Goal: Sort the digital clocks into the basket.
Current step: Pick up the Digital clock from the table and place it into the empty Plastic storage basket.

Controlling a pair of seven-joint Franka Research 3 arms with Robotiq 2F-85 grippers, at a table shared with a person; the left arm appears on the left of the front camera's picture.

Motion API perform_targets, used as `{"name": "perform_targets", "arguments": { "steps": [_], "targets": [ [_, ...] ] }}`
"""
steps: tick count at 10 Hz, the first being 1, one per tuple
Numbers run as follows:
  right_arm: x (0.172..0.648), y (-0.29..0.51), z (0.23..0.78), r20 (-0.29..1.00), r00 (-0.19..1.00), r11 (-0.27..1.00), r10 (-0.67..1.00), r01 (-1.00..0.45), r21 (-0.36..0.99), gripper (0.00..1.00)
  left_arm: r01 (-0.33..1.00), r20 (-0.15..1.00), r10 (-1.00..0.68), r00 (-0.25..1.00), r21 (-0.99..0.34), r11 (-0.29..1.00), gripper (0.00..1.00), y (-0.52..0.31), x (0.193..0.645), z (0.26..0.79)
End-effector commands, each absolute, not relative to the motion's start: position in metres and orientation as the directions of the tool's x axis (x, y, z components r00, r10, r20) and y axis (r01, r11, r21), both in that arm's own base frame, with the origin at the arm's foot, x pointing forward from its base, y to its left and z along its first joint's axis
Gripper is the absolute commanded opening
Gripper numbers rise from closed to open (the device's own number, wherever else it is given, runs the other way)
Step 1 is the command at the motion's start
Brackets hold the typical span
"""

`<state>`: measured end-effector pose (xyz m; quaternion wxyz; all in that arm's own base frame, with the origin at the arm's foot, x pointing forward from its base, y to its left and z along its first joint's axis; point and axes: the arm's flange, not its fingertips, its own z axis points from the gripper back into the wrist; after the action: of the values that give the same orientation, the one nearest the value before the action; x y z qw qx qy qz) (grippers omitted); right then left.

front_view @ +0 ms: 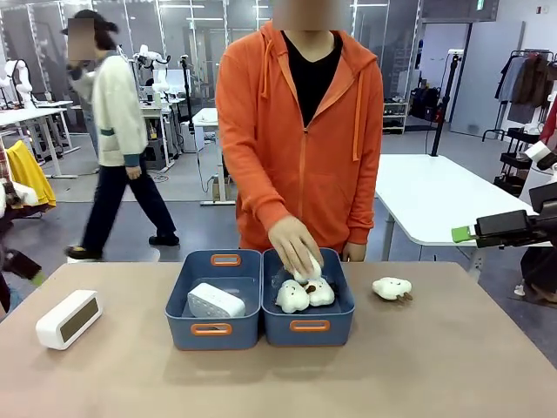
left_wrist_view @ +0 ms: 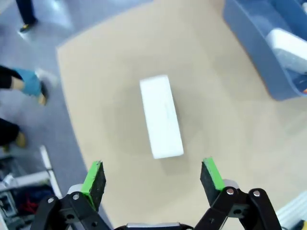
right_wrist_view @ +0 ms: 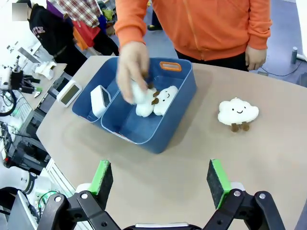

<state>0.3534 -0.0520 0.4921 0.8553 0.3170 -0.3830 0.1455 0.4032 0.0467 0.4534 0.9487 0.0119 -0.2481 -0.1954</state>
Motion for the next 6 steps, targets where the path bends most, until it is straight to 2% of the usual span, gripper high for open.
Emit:
{"name": "perform_targets", "arguments": {
  "steps": [1, 3, 6],
  "targets": [
    [0.355, -0.053, 0.491, 0.751, 0.660, 0.751, 0.004, -0.499, 0.434, 1.00, 0.326, 0.387, -0.307, 0.870, 0.016, 0.945, 1.00, 0.038, 0.429, 0.443],
    [0.355, -0.053, 0.491, 0.751, 0.660, 0.751, 0.004, -0.499, 0.434, 1.00, 0.318, 0.311, -0.289, 0.906, -0.046, 0.947, 1.00, 0.035, 0.441, 0.418],
    [0.355, -0.053, 0.491, 0.751, 0.660, 0.751, 0.004, -0.499, 0.434, 1.00, 0.288, 0.321, -0.275, 0.906, 0.008, 0.958, 1.00, 0.027, 0.470, 0.387]
  ]
}}
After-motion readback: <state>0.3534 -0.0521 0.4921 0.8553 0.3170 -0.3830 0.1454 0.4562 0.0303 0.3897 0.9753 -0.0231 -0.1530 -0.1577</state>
